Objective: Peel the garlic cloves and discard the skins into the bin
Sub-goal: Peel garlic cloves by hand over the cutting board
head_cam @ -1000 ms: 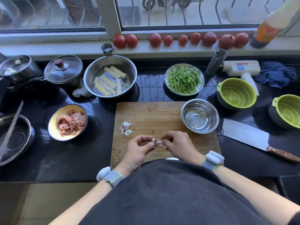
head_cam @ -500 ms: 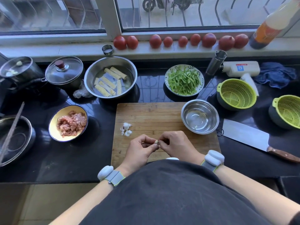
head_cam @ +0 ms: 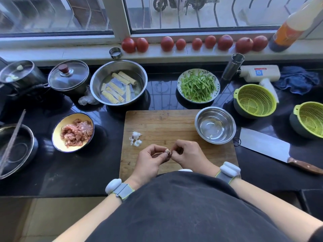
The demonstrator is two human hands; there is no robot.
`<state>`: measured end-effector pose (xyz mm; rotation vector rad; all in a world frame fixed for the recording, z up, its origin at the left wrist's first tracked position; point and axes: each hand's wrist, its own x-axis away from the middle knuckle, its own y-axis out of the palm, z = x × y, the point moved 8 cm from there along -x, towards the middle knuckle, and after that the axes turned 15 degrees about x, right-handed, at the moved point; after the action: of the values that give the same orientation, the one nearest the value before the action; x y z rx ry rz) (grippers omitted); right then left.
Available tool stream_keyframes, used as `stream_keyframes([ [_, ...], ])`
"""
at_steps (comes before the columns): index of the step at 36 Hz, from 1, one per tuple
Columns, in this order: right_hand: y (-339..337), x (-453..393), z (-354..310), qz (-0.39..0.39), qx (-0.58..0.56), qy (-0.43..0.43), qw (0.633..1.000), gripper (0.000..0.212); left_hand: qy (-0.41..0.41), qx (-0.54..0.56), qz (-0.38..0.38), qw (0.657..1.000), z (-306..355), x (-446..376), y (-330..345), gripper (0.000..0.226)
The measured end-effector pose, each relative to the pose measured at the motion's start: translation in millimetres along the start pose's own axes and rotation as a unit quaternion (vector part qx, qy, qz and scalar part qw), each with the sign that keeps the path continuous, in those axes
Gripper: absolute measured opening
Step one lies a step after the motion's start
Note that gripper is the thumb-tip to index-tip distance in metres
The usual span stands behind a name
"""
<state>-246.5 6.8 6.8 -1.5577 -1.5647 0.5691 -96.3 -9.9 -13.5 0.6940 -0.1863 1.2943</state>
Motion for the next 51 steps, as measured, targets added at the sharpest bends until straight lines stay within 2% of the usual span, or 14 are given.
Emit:
stream_keyframes([
  [6,5,-1,18,-0.04,0.009,0.088,0.995,0.013,-0.054,0.135,0.019,0.989,-11,-2,-4,0.011],
  [10,18,4,34,-0.121,0.074,0.151,0.978,0.026,-0.07,0.166,0.016,0.983,-16,-4,-6,0.016],
  [12,19,6,37,-0.133,0.1,0.149,0.975,0.028,-0.073,0.165,0.014,0.983,-16,-4,-6,0.019],
  [14,16,6,35,-0.132,0.101,0.132,0.977,0.012,-0.074,0.159,0.014,0.984,-17,-4,-7,0.02],
  [15,13,6,31,-0.128,0.088,0.122,0.98,0.018,-0.075,0.154,0.014,0.985,-17,-4,-7,0.021],
  [16,11,5,28,-0.116,0.065,0.112,0.985,0.026,-0.074,0.149,0.015,0.986,-17,-4,-7,0.022],
  [19,7,7,16,-0.1,-0.083,0.123,0.984,0.016,-0.062,0.122,0.017,0.99,-17,-5,-7,0.024],
  [22,14,11,3,-0.144,-0.24,0.139,0.95,0.01,-0.026,0.049,0.01,0.998,-11,-7,-10,0.026],
  [25,15,13,0,-0.159,-0.303,0.149,0.928,0.01,0.022,-0.035,-0.004,0.999,-2,-6,-9,0.028],
  [33,19,14,3,-0.163,-0.327,0.173,0.915,0.011,0.136,-0.16,-0.045,0.977,14,-4,-1,0.038],
  [37,18,15,4,-0.168,-0.336,0.174,0.91,0.012,0.168,-0.209,-0.053,0.962,21,0,4,0.035],
  [51,21,14,9,-0.153,-0.309,0.196,0.918,0.008,0.175,-0.252,-0.057,0.95,25,6,11,0.027],
])
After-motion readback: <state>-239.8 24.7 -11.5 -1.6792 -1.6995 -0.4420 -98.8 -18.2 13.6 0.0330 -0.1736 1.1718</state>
